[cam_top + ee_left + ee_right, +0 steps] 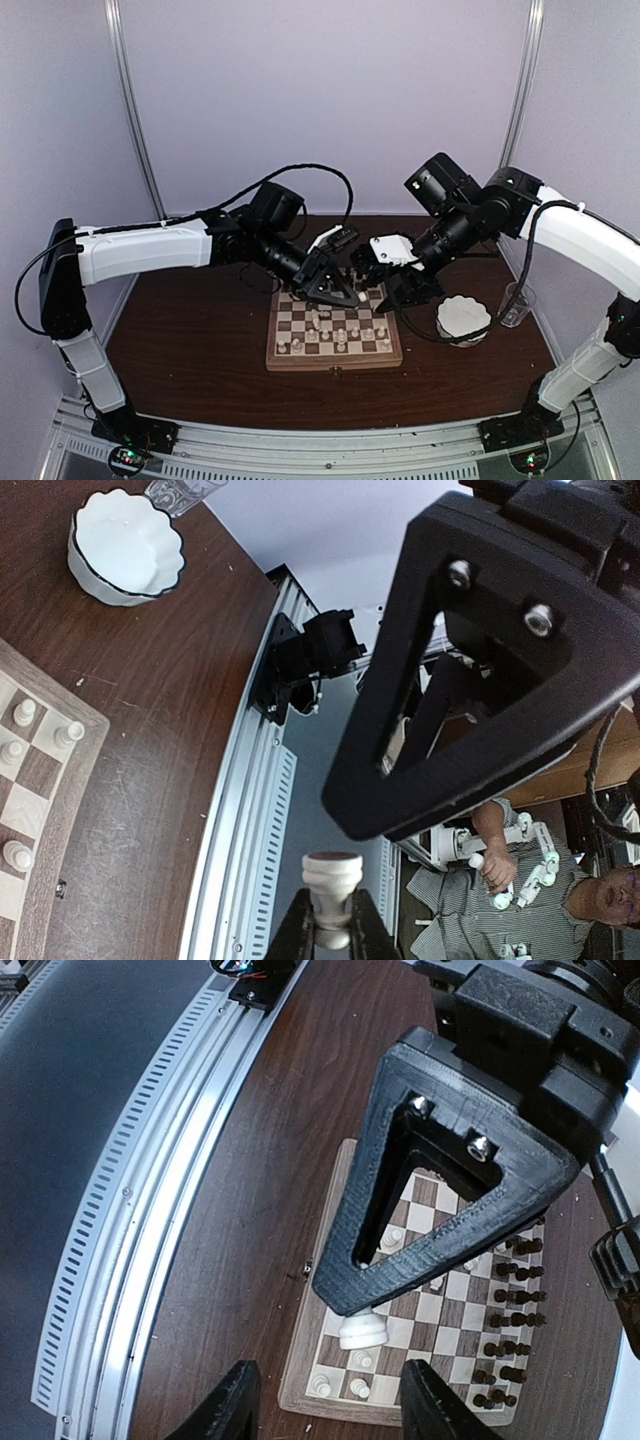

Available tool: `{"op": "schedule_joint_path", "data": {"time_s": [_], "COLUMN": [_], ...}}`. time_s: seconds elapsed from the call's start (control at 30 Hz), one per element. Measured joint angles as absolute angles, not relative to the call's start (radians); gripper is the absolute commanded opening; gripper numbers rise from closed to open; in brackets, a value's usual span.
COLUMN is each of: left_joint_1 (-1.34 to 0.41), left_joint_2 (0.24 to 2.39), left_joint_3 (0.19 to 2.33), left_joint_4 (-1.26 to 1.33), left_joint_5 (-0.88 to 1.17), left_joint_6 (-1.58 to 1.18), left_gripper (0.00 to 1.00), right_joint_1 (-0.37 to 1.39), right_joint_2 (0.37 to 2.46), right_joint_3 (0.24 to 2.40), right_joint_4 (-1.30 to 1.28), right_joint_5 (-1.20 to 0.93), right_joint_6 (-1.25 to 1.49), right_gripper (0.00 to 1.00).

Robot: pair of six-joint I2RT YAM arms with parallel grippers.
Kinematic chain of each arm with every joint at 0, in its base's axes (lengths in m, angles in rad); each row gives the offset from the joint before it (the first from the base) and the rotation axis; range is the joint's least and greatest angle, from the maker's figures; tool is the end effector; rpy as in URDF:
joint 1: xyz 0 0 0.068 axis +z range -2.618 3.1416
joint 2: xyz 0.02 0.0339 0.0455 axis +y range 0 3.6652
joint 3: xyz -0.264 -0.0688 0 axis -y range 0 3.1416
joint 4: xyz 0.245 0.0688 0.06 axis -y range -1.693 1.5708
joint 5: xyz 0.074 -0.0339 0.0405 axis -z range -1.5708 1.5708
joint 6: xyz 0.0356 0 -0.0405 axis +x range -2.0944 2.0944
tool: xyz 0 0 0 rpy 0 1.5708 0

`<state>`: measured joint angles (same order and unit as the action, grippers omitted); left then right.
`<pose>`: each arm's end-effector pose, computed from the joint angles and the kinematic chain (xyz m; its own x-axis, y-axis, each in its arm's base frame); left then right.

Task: Set up the chess pieces on the board
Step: Pass from the right arm to the left

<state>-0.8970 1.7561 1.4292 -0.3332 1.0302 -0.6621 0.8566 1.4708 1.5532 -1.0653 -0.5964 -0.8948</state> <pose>0.2213 -0.3260 0.2945 -0.8088 0.5059 -0.2998 0.4153 0.1304 -0.9003 0.1750 0.2324 0.3701 0.3058 -0.6325 -0.7116 -0.9440 -0.2987 -0.1402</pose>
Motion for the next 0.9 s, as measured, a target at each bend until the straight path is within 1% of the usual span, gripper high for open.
{"op": "schedule_joint_path", "data": {"time_s": [0.2, 0.33, 0.5, 0.7, 0.8, 0.83, 0.9], "left_joint_1": [-0.900, -0.900, -0.900, -0.900, -0.900, -0.900, -0.903], "left_joint_2": [1.765, 1.774, 1.779, 1.779, 1.779, 1.779, 1.779], "left_joint_3": [1.429, 1.429, 1.429, 1.429, 1.429, 1.429, 1.429], "left_joint_4": [-0.300, -0.273, -0.253, -0.242, -0.237, -0.237, -0.237], "left_joint_5": [1.045, 1.055, 1.060, 1.063, 1.063, 1.063, 1.065], "left_joint_6": [-0.698, -0.723, -0.743, -0.755, -0.758, -0.759, -0.762], "left_gripper": [0.06, 0.06, 0.06, 0.06, 0.06, 0.07, 0.13], "right_joint_1": [0.886, 0.899, 0.923, 0.944, 0.952, 0.955, 0.958], "right_joint_2": [1.471, 1.472, 1.472, 1.472, 1.472, 1.472, 1.473], "right_joint_3": [1.553, 1.553, 1.552, 1.550, 1.546, 1.546, 1.545], "right_joint_4": [-1.033, -1.014, -1.006, -1.005, -1.004, -1.003, -0.999], "right_joint_5": [-0.507, -0.463, -0.425, -0.401, -0.391, -0.384, -0.376], "right_joint_6": [-0.871, -0.858, -0.858, -0.865, -0.870, -0.871, -0.870], "right_gripper": [0.44, 0.39, 0.38, 0.27, 0.19, 0.17, 0.12]}}
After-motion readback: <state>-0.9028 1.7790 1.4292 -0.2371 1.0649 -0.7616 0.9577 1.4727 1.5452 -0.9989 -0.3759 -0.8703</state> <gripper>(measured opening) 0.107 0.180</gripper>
